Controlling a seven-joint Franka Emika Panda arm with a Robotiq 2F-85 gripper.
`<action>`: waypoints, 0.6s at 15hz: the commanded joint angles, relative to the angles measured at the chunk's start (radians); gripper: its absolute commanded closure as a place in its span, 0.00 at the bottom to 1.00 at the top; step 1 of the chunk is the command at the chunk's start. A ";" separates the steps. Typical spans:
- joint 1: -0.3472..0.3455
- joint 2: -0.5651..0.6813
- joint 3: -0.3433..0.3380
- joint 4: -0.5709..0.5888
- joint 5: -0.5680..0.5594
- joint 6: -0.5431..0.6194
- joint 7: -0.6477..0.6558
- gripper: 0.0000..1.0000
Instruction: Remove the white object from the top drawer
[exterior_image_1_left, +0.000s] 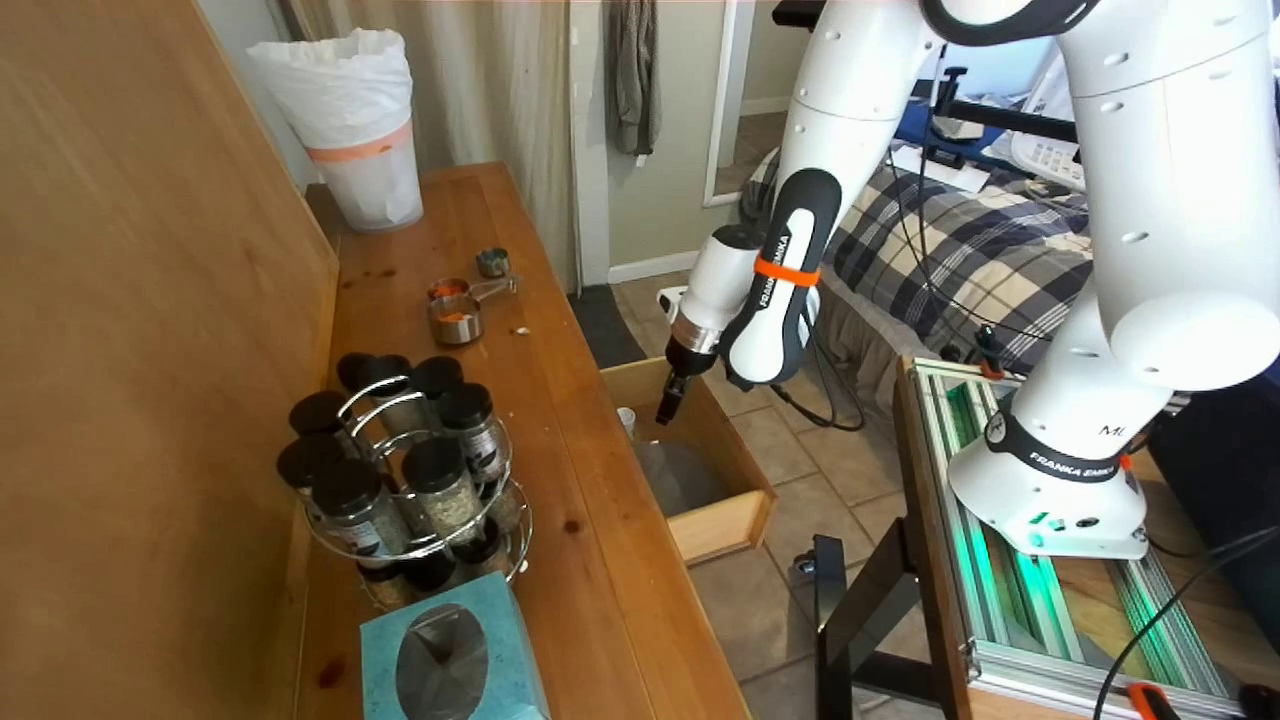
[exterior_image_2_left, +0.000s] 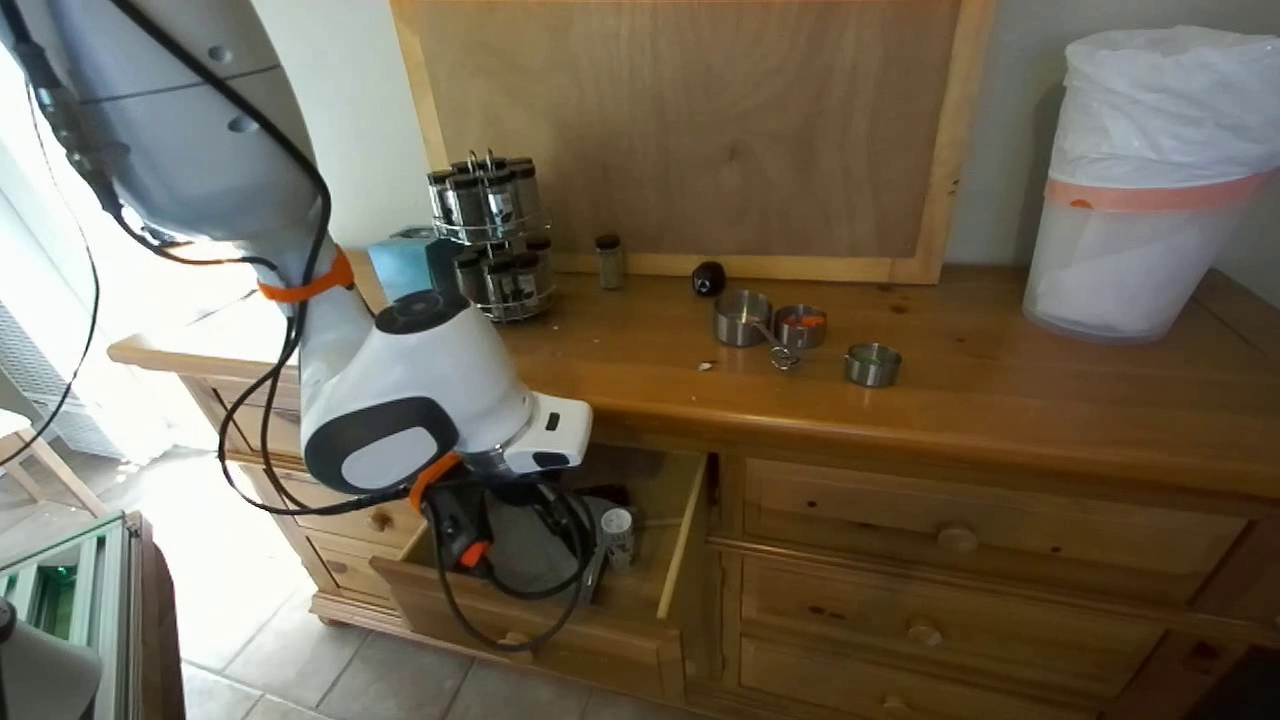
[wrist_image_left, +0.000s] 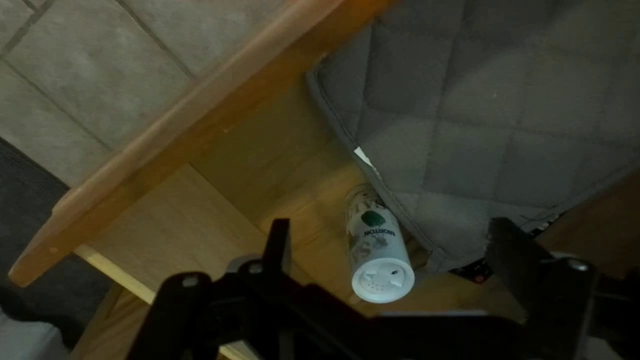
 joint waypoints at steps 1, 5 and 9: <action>-0.016 0.068 -0.018 0.060 -0.073 0.033 -0.040 0.00; -0.002 0.060 -0.032 0.064 -0.069 0.012 -0.025 0.00; -0.001 0.075 -0.036 0.081 -0.072 0.012 -0.032 0.00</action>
